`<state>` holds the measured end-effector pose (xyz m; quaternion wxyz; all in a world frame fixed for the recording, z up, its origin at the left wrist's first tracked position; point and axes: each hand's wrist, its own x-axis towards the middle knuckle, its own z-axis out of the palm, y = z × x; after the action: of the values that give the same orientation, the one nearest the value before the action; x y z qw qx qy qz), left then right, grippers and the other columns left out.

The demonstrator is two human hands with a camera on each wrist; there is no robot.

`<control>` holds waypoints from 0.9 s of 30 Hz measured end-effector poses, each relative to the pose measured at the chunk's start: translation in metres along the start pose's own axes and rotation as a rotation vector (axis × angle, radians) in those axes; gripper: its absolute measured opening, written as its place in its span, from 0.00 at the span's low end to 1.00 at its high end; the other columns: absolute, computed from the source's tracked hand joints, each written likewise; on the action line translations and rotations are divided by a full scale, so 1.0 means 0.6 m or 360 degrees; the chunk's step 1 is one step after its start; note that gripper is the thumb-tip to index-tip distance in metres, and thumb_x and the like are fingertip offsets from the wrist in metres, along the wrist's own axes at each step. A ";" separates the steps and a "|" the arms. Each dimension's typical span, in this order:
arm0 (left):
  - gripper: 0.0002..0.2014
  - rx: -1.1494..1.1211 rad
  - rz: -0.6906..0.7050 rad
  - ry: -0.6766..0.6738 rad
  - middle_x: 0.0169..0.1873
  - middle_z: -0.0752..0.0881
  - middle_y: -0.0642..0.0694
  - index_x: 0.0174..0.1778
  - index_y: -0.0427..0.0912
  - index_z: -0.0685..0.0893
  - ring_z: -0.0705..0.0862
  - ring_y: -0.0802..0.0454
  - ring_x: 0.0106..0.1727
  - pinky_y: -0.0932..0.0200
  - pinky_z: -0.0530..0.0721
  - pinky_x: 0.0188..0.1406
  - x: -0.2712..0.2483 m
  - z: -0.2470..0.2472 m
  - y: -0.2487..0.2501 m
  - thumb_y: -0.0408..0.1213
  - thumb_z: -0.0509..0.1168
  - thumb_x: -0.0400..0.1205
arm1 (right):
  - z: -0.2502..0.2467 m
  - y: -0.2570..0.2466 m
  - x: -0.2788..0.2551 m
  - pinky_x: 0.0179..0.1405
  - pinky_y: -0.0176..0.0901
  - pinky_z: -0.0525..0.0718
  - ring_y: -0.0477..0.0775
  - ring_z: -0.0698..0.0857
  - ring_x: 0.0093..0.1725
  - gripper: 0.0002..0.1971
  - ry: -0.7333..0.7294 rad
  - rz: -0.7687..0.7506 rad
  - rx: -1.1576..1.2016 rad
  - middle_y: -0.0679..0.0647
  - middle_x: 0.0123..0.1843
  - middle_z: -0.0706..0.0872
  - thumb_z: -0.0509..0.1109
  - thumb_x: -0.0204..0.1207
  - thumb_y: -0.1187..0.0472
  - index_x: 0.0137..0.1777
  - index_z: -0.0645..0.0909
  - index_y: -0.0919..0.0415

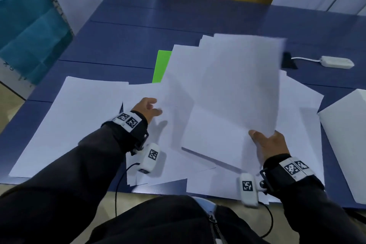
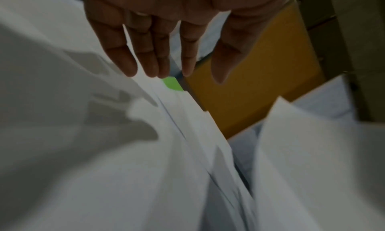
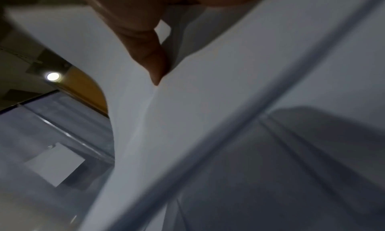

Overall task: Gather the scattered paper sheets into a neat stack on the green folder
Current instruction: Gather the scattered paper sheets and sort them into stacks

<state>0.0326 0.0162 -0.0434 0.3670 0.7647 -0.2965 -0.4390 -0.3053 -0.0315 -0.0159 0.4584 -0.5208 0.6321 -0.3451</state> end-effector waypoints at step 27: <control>0.58 0.1421 -0.0648 0.0242 0.76 0.59 0.33 0.81 0.44 0.33 0.64 0.35 0.77 0.43 0.70 0.72 -0.013 0.007 0.028 0.52 0.73 0.71 | -0.017 0.112 -0.011 0.48 0.47 0.77 0.58 0.85 0.45 0.06 -0.0318 0.0356 -0.0087 0.51 0.43 0.88 0.75 0.67 0.62 0.43 0.83 0.55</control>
<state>0.0234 0.0116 -0.0274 -0.0690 0.9195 -0.2726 -0.2748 -0.3375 -0.0109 -0.0726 0.5403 -0.4911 0.6465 -0.2211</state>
